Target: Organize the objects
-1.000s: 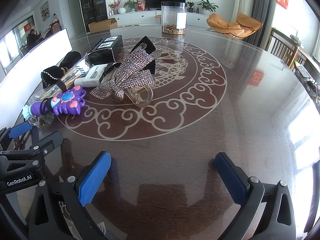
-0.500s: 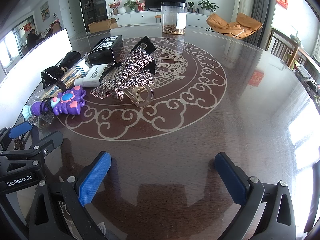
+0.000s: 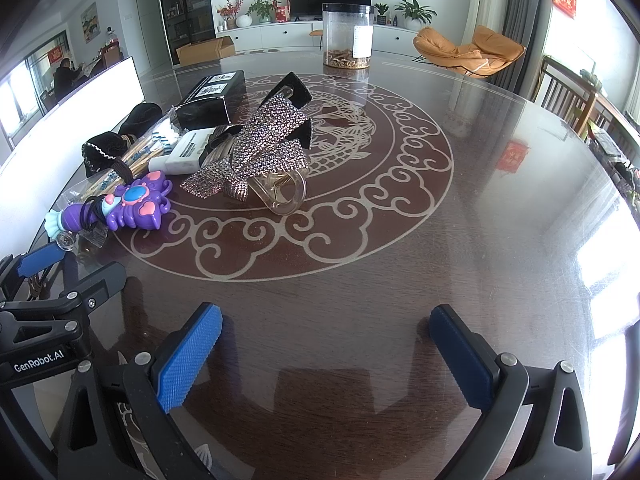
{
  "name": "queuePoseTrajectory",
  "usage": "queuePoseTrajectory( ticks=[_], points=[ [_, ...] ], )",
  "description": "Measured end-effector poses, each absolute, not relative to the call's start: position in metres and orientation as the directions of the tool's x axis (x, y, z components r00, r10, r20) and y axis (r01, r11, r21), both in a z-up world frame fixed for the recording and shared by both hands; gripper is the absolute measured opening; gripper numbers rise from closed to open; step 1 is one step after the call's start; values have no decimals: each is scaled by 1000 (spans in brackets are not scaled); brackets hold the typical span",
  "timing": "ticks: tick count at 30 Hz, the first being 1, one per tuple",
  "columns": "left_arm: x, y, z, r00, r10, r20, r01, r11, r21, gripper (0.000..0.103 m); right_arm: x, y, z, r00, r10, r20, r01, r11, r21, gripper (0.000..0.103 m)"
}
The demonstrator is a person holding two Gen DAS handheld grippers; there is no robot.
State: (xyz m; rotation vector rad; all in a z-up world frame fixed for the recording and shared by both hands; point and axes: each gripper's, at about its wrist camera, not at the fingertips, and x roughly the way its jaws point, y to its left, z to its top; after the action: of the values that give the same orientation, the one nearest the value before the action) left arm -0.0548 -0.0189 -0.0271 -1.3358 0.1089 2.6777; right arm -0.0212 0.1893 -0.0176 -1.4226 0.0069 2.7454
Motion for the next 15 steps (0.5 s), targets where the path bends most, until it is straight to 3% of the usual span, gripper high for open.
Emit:
queuePoseTrajectory(
  ticks=[15],
  points=[
    [-55, -19, -27, -594, 98, -799, -162, -987, -1, 103, -20, 187, -16, -577, 38, -816, -44, -999, -15, 103]
  ],
)
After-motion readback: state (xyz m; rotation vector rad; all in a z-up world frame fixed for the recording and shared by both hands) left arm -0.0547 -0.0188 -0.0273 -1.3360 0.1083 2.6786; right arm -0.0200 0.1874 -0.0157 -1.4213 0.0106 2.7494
